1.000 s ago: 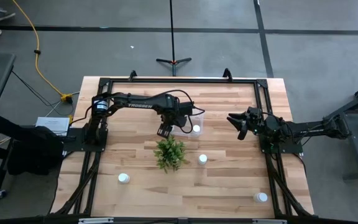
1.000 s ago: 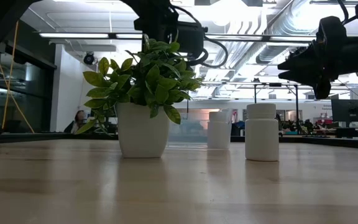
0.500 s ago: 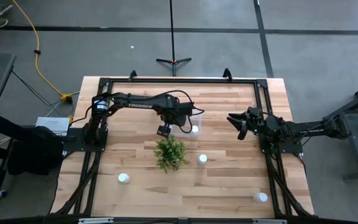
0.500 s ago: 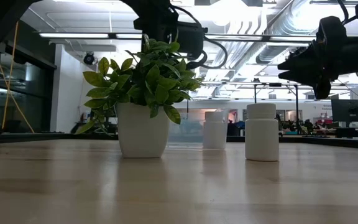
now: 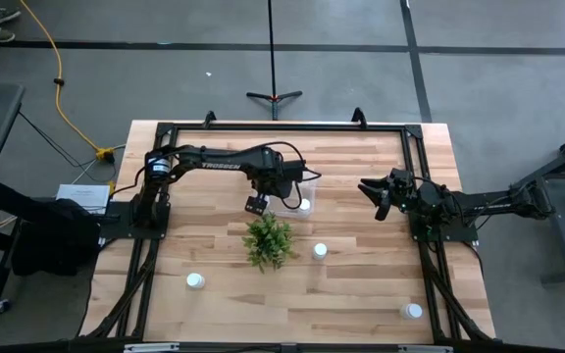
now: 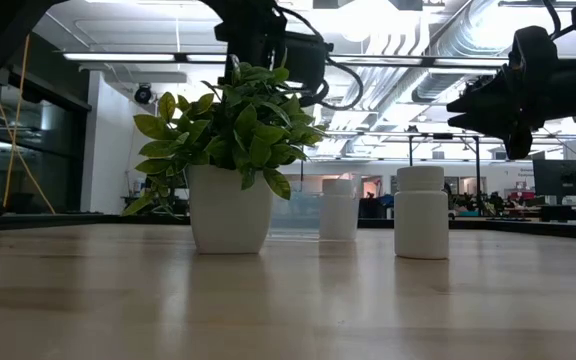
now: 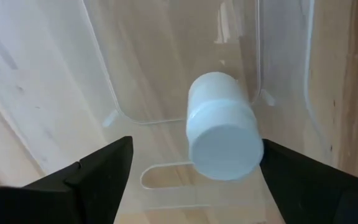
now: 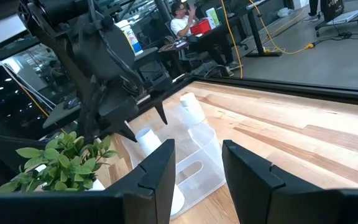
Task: Pick and place pill bottles into a basket
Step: Put the white pill bottle in the transparent bin
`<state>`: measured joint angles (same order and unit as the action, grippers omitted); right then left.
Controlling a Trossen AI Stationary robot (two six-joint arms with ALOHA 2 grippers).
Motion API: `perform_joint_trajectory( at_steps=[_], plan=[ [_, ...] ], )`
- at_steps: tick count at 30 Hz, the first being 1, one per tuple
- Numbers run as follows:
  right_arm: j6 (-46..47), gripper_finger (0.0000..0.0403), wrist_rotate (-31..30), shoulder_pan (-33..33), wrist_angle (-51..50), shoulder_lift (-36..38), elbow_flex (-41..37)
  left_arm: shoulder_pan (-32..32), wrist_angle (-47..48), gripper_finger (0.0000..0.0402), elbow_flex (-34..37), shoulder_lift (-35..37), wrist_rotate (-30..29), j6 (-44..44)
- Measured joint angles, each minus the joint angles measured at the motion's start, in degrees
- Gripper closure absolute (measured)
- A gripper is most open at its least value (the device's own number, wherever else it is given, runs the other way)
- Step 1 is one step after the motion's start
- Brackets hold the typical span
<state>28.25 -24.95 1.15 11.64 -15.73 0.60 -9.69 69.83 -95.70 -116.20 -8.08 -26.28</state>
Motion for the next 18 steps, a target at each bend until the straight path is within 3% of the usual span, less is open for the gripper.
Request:
perform_joint_trajectory(
  at_steps=[18],
  plan=[
    [-0.2, 0.0279, 0.0, 0.0, 0.0, 0.0, 0.0, 0.0, 6.8, 0.0026, -9.3, 0.0, 0.1, 1.3]
  ],
)
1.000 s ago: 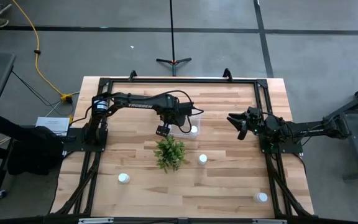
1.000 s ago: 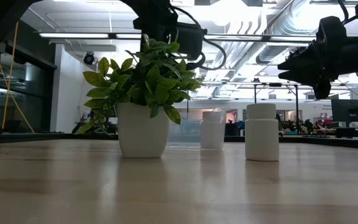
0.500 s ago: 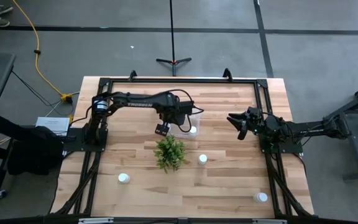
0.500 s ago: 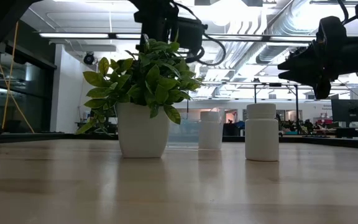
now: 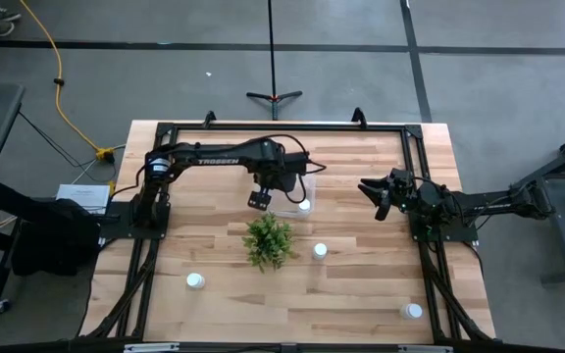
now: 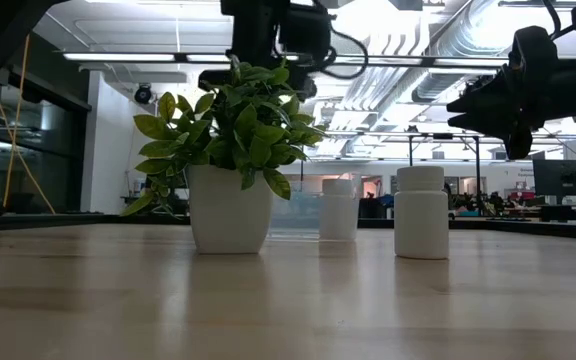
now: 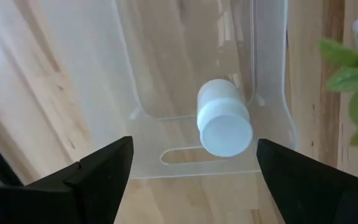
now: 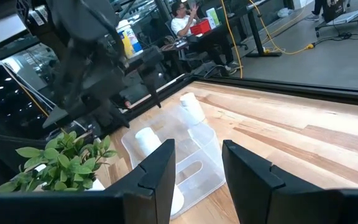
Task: Pick and place pill bottles into a basket
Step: Put the white pill bottle in the transparent bin
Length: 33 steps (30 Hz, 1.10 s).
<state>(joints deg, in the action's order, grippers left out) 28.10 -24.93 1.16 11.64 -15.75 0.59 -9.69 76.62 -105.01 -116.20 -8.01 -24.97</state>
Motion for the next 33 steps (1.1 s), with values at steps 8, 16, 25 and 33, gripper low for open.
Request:
perform_joint_trajectory(
  at_steps=[8, 16, 25, 33],
  plan=[
    [0.0, 0.0279, 0.0, 0.0, 0.0, 0.0, 0.0, 0.0, -1.7, 0.0025, -6.4, 0.0, 5.8, 5.2],
    [0.0, 0.0279, 0.0, 0.0, 0.0, 0.0, 0.0, 0.0, -13.8, 0.0052, -11.9, 0.1, 15.8, 9.1],
    [0.5, 0.0279, 0.1, 0.0, 0.0, 0.0, 0.0, 0.0, -21.9, 0.0090, -13.3, 0.1, 25.9, 10.8],
    [2.1, 0.0279, 1.9, 0.0, 0.1, 0.0, 0.0, 0.0, -36.1, 0.0087, -13.4, 0.1, 39.0, 15.6]
  ],
)
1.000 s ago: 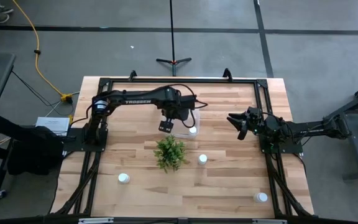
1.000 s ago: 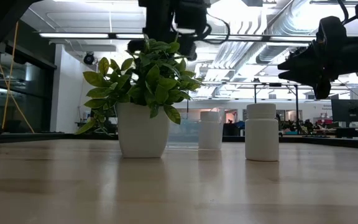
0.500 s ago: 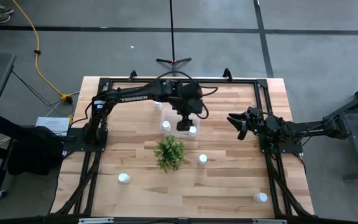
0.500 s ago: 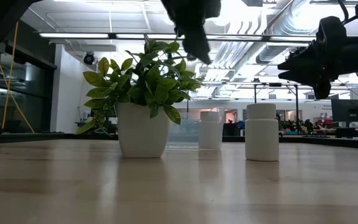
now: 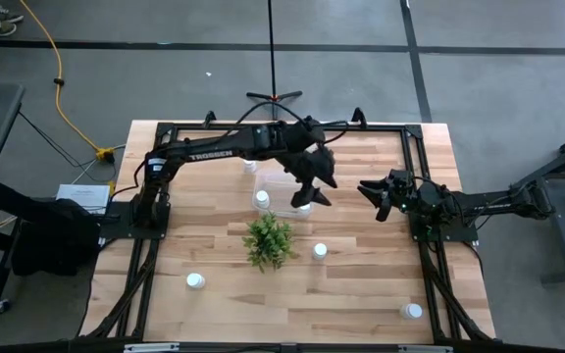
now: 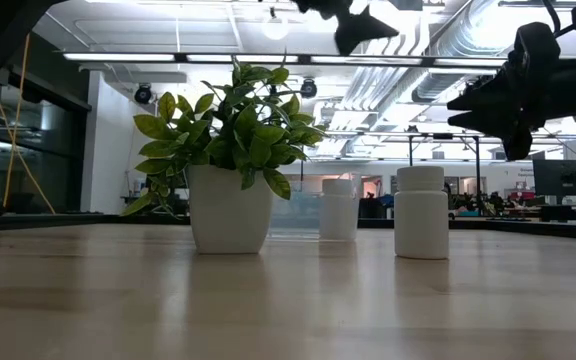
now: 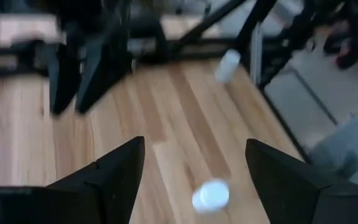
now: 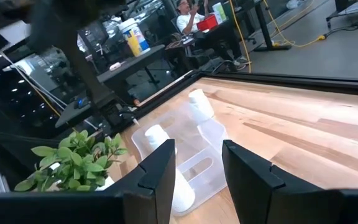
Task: Pick and place pill bottles into a basket
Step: Put the white pill bottle in the transparent bin
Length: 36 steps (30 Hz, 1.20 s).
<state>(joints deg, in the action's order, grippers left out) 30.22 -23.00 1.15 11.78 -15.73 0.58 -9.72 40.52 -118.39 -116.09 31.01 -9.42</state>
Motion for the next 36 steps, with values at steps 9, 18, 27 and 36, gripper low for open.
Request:
perform_joint_trajectory(
  at_steps=[9, 18, 27, 36],
  plan=[
    [-0.1, 0.0279, 0.0, 0.0, 0.0, 0.0, 0.0, 0.0, -7.2, 0.0094, 0.0, 0.0, -0.4, 4.4],
    [-0.2, 0.0279, 0.0, 0.0, -0.1, 0.0, 0.0, 0.0, -8.6, 0.0092, 0.0, 0.0, 1.3, 5.0],
    [-0.2, 0.0279, -0.6, 0.0, -0.4, 0.0, 0.0, 0.0, -13.7, 0.0106, 0.0, 0.5, -0.1, 16.7],
    [0.0, 0.0279, -0.2, 0.0, -1.3, 0.0, 0.0, 1.3, -7.9, 0.0142, 0.0, 5.9, -7.5, 11.9]
  ],
)
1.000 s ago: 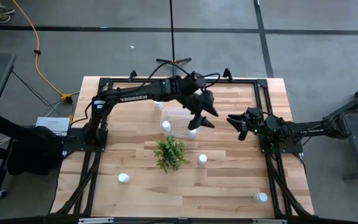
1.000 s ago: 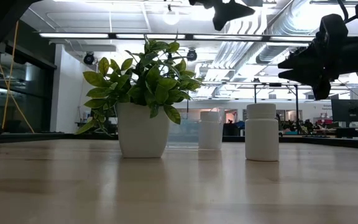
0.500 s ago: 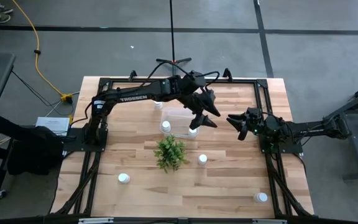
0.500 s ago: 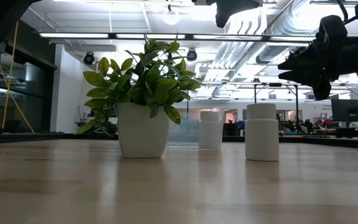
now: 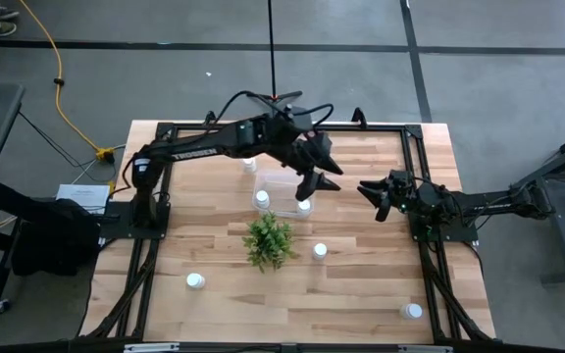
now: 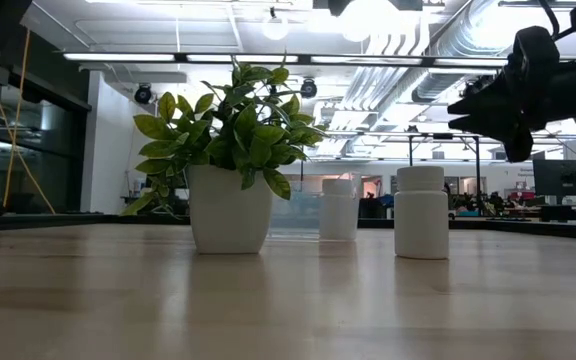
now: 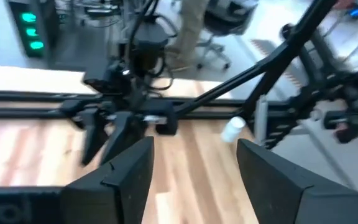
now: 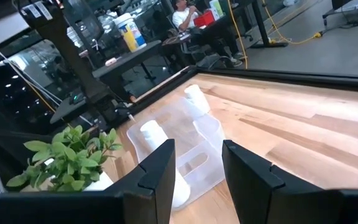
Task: Pick and place pill bottles into a basket
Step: Put the white pill bottle in the transparent bin
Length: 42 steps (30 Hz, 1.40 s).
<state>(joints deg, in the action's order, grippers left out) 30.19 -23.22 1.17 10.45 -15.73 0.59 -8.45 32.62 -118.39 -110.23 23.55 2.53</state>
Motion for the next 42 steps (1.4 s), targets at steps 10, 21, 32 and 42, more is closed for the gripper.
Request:
perform_joint_trajectory(
  at_steps=[10, 21, 32, 42],
  plan=[
    [1.3, 0.0279, 0.0, 0.0, -0.3, 0.0, 0.0, 5.1, 11.1, 0.0170, 0.0, 4.7, -10.0, -5.4],
    [1.3, 0.0279, -0.3, 0.0, -0.9, 0.0, 0.0, 9.9, 26.6, 0.0177, 0.0, 8.3, -22.9, -5.3],
    [1.3, 0.0279, -0.4, 0.0, -1.2, 0.0, 0.0, 12.5, 28.9, 0.0177, 5.1, 14.9, -31.5, -2.4],
    [1.3, 0.0279, -0.7, 0.0, -1.6, 0.0, 0.0, 12.6, 19.2, 0.0177, 32.1, 31.7, -33.5, 6.9]
  ],
)
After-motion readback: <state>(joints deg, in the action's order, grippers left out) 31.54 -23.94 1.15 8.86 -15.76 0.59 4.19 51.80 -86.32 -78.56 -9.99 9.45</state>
